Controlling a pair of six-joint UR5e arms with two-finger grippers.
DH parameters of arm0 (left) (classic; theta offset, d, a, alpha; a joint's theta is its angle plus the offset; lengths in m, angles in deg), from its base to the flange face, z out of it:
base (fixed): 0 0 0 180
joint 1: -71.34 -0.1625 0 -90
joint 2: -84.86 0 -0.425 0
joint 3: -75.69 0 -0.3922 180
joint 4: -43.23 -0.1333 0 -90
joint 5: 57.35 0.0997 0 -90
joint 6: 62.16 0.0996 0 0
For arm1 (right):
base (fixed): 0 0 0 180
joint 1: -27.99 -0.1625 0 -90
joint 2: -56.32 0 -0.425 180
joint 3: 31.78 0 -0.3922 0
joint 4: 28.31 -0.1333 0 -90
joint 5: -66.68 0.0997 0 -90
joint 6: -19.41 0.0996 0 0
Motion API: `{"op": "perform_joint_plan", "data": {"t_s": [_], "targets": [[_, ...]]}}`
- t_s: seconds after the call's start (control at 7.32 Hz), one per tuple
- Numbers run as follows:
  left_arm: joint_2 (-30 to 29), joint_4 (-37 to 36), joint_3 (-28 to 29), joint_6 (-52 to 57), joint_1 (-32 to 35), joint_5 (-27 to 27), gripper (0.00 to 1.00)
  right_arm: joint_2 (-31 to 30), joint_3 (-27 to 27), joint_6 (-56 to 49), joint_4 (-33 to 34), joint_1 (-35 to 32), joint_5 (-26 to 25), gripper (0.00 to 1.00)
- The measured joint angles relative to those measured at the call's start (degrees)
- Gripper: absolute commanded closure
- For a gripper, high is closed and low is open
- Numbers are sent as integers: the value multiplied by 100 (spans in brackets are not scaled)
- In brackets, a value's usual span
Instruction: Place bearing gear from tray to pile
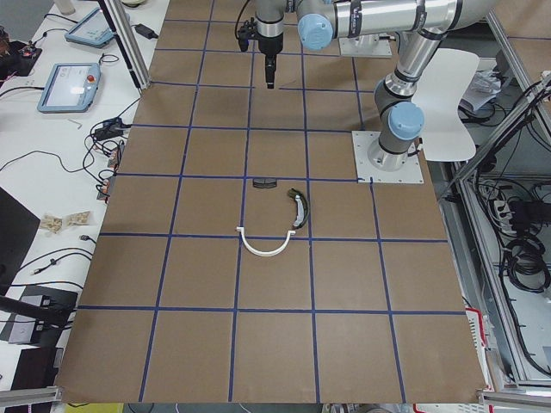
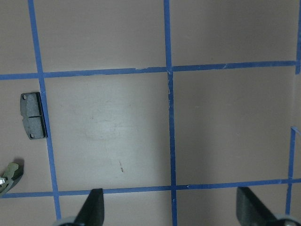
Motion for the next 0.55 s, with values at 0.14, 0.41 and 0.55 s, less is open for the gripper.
{"op": "perform_joint_plan", "data": {"t_s": [0.14, 0.41, 0.55], "targets": [[3, -2, 0, 0, 0, 0, 0, -2, 3, 22, 0, 3, -23, 100], [4, 1, 0, 0, 0, 0, 0, -141, -1, 153, -50, -26, -59, 100], [3, 2, 0, 0, 0, 0, 0, -330, -10, 235, -97, -104, -57, 100]]}}
